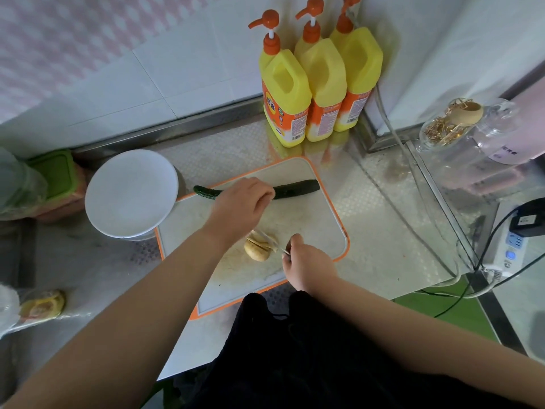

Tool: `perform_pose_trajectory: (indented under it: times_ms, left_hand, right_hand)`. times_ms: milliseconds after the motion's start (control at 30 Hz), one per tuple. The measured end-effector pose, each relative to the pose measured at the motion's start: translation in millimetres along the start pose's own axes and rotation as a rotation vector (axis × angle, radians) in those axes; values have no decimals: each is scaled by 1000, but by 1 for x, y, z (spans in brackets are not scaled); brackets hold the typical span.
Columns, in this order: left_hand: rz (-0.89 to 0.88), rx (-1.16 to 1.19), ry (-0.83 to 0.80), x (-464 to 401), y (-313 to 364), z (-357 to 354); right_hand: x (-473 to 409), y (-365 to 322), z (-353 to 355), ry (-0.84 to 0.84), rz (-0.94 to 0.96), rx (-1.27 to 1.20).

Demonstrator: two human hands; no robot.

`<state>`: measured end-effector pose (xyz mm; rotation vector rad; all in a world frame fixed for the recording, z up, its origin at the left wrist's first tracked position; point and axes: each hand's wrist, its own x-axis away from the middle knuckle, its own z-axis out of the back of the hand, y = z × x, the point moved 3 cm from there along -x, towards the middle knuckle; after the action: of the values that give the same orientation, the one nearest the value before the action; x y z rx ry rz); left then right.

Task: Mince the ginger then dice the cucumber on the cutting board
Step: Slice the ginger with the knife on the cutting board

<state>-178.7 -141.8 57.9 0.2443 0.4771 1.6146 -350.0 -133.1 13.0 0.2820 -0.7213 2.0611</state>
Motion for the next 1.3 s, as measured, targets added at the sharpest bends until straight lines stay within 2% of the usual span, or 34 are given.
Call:
perform_pose_trajectory:
  times_ms: [67,100,233,300,333,367,433,467,533,800,1000,1300]
  left_hand:
    - [-18,20,241,23,-2,5]
    - [-18,25,307,33,-4,1]
    - [-30,-4,402,61,-11,-18]
    - [39,6,416,67,-17,-22]
    - [100,25,346,67,-19,-24]
    - [176,48,194,65,-23,-27]
    - [287,52,-225,63,-32,-42]
    - [286,12,-394,61,-35,-47]
    - [219,-64,-567,53,-36,-55]
    - [145,-157,-674,27,-25,-64]
    - [127,-195,-658,19,-20,-68]
    - [125,-104,-671,15,-27,-70]
  right_hand:
    - [-1,6,2,7,-26,-62]
    - [0,9,2,6,-32,-76]
    - [3,16,-1,-26,-75,-112]
    - [3,20,3,3,-110,-163]
    - [3,23,6,24,-120,-183]
    - [2,25,9,44,-132,-197]
    - [2,30,14,71,-170,-225]
    - [3,33,15,74,-187,-239]
    - [4,37,13,62,-197,-247]
    - [5,47,11,48,-208,-239]
    - [5,50,11,51,-202,-238]
    - [8,57,11,47,-211,-226]
